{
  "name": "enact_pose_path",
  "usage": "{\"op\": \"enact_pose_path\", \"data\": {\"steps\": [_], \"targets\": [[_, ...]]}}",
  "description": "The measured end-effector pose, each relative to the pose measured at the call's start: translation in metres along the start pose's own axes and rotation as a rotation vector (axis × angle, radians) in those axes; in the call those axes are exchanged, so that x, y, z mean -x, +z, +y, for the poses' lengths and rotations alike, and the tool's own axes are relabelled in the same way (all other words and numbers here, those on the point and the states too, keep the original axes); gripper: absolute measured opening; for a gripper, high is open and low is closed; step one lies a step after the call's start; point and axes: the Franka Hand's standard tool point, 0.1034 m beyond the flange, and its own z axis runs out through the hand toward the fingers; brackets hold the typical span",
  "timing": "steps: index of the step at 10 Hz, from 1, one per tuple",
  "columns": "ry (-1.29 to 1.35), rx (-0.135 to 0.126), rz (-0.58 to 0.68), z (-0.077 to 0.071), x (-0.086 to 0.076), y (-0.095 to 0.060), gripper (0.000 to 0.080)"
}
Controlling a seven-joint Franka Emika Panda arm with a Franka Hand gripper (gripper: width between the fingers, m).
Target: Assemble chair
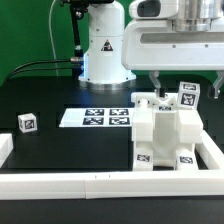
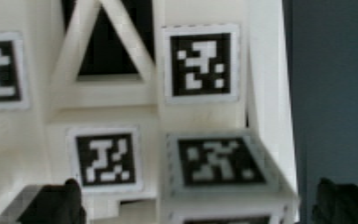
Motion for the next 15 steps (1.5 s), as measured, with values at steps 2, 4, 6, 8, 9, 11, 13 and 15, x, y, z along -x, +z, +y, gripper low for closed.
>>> {"op": "enact_pose_path", "data": {"steps": [2, 4, 6, 8, 9, 11, 13, 15], "targets": [[0.007, 0.000, 0.001, 0.001, -0.001, 0.000, 0.0521], [0.118, -0.001, 0.001, 0.001, -0.001, 0.000, 0.0382], [0.244, -0.002, 0.000, 0.001, -0.001, 0.000, 0.0277], [0.408, -0.005, 0.016, -0.004, 0.001, 0.001, 0.0277], [0.525, -0.006, 0.016, -0.007, 0.003, 0.001, 0.0277], [0.749, -0.018, 0.010, -0.009, 0.004, 0.001, 0.0278], [0.966, -0.046, -0.006, -0.010, 0.003, 0.001, 0.0278], [1.102, -0.074, -0.005, -0.011, 0.001, 0.001, 0.0278]]}}
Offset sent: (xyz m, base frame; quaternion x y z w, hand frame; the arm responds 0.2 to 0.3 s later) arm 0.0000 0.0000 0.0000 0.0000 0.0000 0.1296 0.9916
